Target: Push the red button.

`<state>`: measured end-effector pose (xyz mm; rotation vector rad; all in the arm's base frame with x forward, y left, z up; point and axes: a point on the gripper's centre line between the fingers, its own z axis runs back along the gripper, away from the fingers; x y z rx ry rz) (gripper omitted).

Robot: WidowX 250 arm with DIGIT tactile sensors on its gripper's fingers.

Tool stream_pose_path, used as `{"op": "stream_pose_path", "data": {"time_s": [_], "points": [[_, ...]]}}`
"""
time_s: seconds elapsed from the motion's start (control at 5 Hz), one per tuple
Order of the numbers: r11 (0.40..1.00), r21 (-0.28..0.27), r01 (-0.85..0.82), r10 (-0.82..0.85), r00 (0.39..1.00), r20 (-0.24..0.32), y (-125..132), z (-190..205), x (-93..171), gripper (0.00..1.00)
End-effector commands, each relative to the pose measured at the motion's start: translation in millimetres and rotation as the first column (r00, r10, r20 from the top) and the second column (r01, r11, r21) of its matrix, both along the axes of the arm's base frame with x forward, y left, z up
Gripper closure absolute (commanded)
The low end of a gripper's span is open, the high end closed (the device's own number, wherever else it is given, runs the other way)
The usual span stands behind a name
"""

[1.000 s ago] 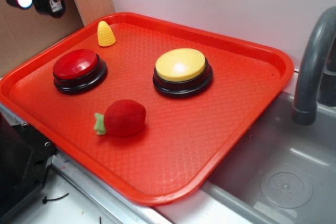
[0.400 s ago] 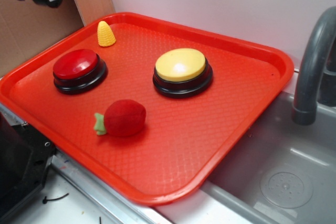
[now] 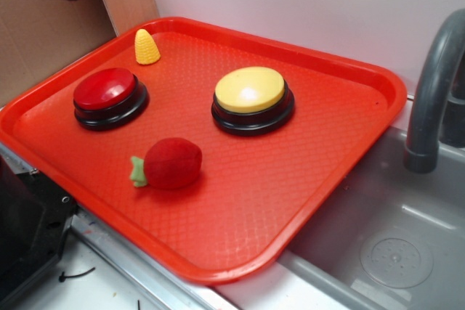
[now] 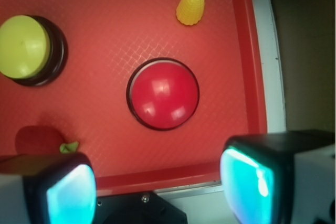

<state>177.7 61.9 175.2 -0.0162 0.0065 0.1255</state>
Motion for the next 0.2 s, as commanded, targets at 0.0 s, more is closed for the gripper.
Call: {"op": "stream_pose_path", "data": {"time_s": [0.0], "points": [[0.999, 0.033, 0.036, -0.039, 0.997, 0.074, -6.0, 22.8, 4.2, 0.00]]}}
